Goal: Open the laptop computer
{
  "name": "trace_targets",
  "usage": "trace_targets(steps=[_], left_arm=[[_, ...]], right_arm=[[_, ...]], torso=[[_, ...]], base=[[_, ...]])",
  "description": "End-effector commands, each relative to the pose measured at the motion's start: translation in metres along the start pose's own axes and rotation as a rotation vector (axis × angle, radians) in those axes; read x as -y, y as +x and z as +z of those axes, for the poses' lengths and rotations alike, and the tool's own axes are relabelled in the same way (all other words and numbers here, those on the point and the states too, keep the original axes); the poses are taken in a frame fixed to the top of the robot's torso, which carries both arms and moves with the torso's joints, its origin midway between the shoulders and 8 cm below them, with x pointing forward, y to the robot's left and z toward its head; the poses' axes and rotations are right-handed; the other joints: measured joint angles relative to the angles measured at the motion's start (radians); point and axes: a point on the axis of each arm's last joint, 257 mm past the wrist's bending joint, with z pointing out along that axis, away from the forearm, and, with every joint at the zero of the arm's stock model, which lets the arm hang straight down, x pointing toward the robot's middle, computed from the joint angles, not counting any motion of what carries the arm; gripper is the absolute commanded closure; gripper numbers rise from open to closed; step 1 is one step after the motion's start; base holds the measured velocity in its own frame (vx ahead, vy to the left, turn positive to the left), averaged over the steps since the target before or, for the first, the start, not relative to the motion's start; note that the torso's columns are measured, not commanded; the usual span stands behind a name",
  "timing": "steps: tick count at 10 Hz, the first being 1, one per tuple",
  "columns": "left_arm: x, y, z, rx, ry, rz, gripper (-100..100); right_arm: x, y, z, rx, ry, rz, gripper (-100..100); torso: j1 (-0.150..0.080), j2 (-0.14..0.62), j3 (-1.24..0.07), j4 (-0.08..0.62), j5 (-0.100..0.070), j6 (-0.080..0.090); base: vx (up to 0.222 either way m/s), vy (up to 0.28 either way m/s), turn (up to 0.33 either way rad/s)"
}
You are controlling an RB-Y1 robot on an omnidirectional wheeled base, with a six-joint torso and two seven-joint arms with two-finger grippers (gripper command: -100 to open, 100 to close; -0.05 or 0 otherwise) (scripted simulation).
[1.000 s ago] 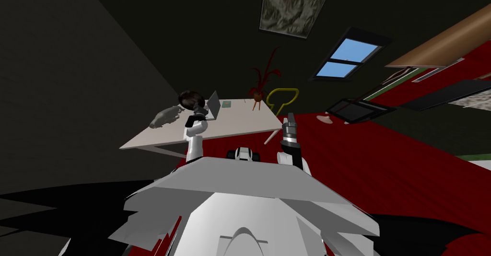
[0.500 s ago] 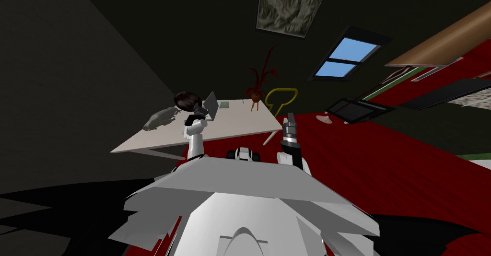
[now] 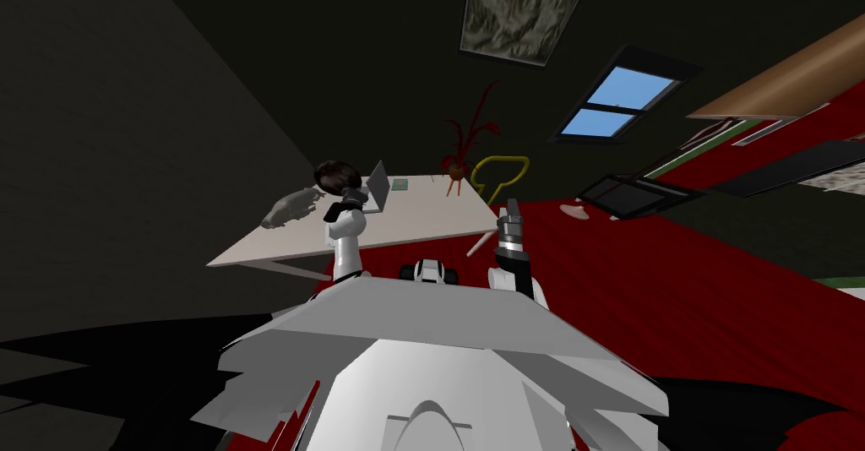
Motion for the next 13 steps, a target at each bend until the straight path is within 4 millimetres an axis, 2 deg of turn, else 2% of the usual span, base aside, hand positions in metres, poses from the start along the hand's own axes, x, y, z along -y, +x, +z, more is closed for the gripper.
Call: trace_targets(steps=[1, 3, 4, 7, 10, 11, 13], left_arm=[[-0.007, 0.001, -0.003, 0.008, -0.029, -0.140, 100], [-0.006, 0.001, -0.004, 0.008, -0.030, -0.151, 100], [0.015, 0.001, 0.000, 0.003, -0.001, -0.130, -100], [0.075, 0.007, 0.007, -0.013, 0.102, -0.098, -100], [0.110, 0.028, 0.009, -0.035, 0.165, -0.122, -100], [0.110, 0.033, 0.011, -0.038, 0.157, -0.120, -100], [0.087, 0.036, 0.015, -0.030, 0.098, -0.110, -100]], right_arm=[[0.000, 0.000, 0.000, 0.000, 0.000, 0.000, 0], [0.000, 0.000, 0.000, 0.000, 0.000, 0.000, 0], [0.000, 0.000, 0.000, 0.000, 0.000, 0.000, 0], [0.000, 0.000, 0.000, 0.000, 0.000, 0.001, 0], [0.000, 0.000, 0.000, 0.000, 0.000, 0.001, 0], [0.000, 0.000, 0.000, 0.000, 0.000, 0.001, 0], [0.000, 0.000, 0.000, 0.000, 0.000, 0.001, 0]], torso=[[-0.002, 0.000, 0.000, 0.000, -0.001, 0.000], [-0.002, -0.001, -0.001, 0.000, -0.001, 0.000], [-0.004, -0.001, -0.001, 0.000, -0.001, 0.000], [-0.004, 0.003, 0.002, 0.001, -0.001, 0.000], [-0.001, -0.002, -0.001, -0.001, 0.000, 0.000], [-0.004, -0.002, -0.001, -0.001, -0.001, 0.000], [0.000, -0.006, -0.004, -0.002, 0.000, 0.000]], base=[[-0.021, 0.114, 0.036], [0.001, 0.074, 0.013], [-0.051, -0.005, 0.028], [-0.110, -0.063, 0.053], [-0.095, -0.107, 0.046], [-0.041, -0.160, 0.017], [0.069, -0.086, -0.055]])
